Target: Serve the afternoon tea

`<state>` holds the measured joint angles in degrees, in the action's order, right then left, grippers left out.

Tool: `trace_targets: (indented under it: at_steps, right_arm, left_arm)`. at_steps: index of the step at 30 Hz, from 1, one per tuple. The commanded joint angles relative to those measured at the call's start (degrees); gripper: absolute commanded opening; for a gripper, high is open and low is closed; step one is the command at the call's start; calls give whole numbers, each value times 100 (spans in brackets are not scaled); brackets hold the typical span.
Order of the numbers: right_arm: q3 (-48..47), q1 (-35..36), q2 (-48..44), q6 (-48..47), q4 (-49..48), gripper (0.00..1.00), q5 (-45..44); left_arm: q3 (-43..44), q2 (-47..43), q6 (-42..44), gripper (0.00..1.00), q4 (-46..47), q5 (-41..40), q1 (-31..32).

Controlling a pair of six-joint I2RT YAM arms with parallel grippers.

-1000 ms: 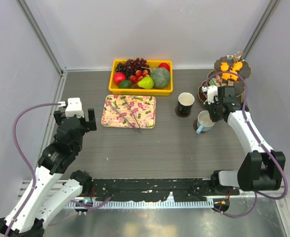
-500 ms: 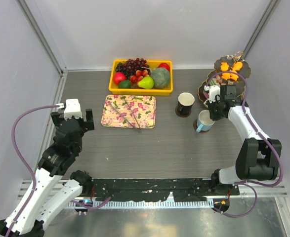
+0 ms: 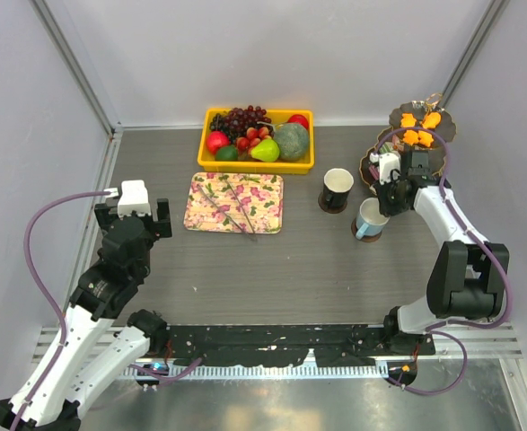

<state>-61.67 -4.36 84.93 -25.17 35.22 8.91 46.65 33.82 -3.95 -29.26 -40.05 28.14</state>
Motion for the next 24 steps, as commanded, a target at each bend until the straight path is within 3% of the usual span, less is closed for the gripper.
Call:
trace_targets:
  at_steps: [1, 7, 10, 12, 13, 19, 24]
  right_arm:
    - [-416, -30, -90, -50, -121, 24, 234]
    - [-513, -21, -248, 82, -95, 50, 173]
    - [-487, -21, -467, 301, -138, 57, 182]
    - [-469, -21, -669, 459, -200, 70, 112]
    - [-451, -12, -827, 530, -235, 95, -19]
    - [-232, 434, -1828, 1373, -411, 95, -634]
    - [-91, 1735, -2313, 2295, -218, 95, -1312]
  left_arm:
    - [-34, -60, 78, 99, 359, -64, 16]
    - [-34, -69, 78, 99, 368, -55, 16]
    - [-42, -60, 78, 99, 377, -38, 16]
    - [-34, -51, 78, 99, 368, -29, 16]
    - [-42, -51, 78, 99, 385, -20, 16]
    - [-34, -60, 78, 99, 377, -46, 7]
    - [-42, -78, 78, 99, 394, -38, 16]
